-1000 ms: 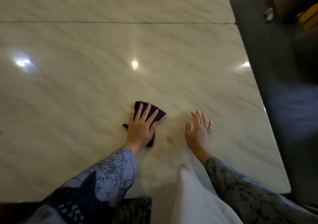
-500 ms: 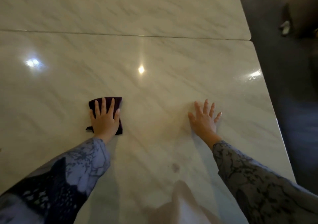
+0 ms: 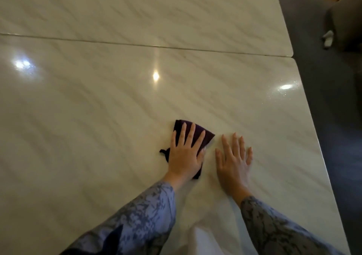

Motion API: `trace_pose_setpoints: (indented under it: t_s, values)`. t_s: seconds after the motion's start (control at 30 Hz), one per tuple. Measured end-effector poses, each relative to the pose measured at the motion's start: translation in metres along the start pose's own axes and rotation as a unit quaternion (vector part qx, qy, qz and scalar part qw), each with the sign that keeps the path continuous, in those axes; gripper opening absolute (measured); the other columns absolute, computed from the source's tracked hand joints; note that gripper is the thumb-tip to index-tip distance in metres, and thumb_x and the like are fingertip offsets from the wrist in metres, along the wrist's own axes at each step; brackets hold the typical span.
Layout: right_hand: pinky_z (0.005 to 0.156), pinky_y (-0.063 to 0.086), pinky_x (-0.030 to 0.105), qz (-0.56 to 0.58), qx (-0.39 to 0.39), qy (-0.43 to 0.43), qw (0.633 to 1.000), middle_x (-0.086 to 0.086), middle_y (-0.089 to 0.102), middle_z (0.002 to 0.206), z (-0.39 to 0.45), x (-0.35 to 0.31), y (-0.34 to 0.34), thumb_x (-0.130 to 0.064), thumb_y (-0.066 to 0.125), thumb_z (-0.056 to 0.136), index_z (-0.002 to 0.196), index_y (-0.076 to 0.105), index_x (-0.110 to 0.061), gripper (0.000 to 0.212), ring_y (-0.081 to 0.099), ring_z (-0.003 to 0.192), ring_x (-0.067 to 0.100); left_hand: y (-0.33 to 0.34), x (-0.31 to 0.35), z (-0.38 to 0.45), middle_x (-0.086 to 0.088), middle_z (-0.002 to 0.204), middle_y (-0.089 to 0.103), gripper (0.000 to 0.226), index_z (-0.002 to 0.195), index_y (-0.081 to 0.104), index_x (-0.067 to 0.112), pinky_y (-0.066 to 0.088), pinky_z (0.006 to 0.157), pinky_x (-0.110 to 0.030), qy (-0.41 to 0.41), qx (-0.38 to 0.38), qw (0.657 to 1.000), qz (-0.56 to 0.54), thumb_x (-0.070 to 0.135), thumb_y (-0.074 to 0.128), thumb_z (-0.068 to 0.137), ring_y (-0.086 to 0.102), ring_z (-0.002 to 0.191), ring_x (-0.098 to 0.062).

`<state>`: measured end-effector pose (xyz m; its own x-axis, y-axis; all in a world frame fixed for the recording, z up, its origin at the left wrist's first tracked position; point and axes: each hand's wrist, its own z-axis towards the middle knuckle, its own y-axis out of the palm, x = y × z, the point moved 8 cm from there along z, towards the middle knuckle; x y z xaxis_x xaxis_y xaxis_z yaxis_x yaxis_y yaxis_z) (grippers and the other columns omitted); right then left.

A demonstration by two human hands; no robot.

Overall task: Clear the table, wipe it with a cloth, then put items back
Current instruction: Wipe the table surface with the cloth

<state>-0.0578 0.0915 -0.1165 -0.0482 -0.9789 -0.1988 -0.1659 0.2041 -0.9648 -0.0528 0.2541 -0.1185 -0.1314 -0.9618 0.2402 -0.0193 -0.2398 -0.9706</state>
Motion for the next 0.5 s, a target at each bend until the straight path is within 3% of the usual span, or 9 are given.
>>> trace_pose_setpoints:
  t_s: [0.17, 0.33, 0.5]
  values:
    - [0.12, -0.01, 0.044, -0.019, -0.015, 0.002, 1.0, -0.003, -0.004, 0.163, 0.002, 0.001, 0.001, -0.056, 0.015, 0.1, 0.154, 0.007, -0.037, 0.058, -0.018, 0.148, 0.014, -0.005, -0.028, 0.032, -0.001, 0.158, 0.03, 0.05, 0.147, 0.038, 0.035, 0.018, 0.116, -0.053, 0.058, 0.002, 0.998, 0.006, 0.048, 0.033, 0.099, 0.019, 0.148, -0.028]
    - [0.121, -0.007, 0.045, -0.022, -0.018, -0.004, 1.0, -0.002, -0.003, 0.164, 0.002, 0.002, 0.002, -0.056, 0.014, 0.1, 0.154, 0.007, -0.038, 0.057, -0.016, 0.148, 0.015, -0.017, -0.077, 0.083, -0.001, 0.155, 0.035, 0.052, 0.144, 0.044, 0.033, 0.021, 0.113, -0.051, -0.003, 0.005, 1.0, 0.006, 0.052, 0.029, 0.098, 0.024, 0.146, -0.028]
    - [0.12, -0.005, 0.046, -0.011, 0.0, -0.002, 1.0, 0.0, 0.005, 0.163, 0.001, -0.002, 0.001, -0.056, 0.013, 0.098, 0.153, 0.015, -0.037, 0.057, -0.008, 0.15, 0.018, -0.026, -0.124, 0.08, -0.001, 0.16, 0.025, 0.059, 0.148, 0.037, 0.031, 0.016, 0.116, -0.052, -0.095, -0.002, 0.995, 0.002, 0.057, 0.023, 0.097, 0.016, 0.149, -0.027]
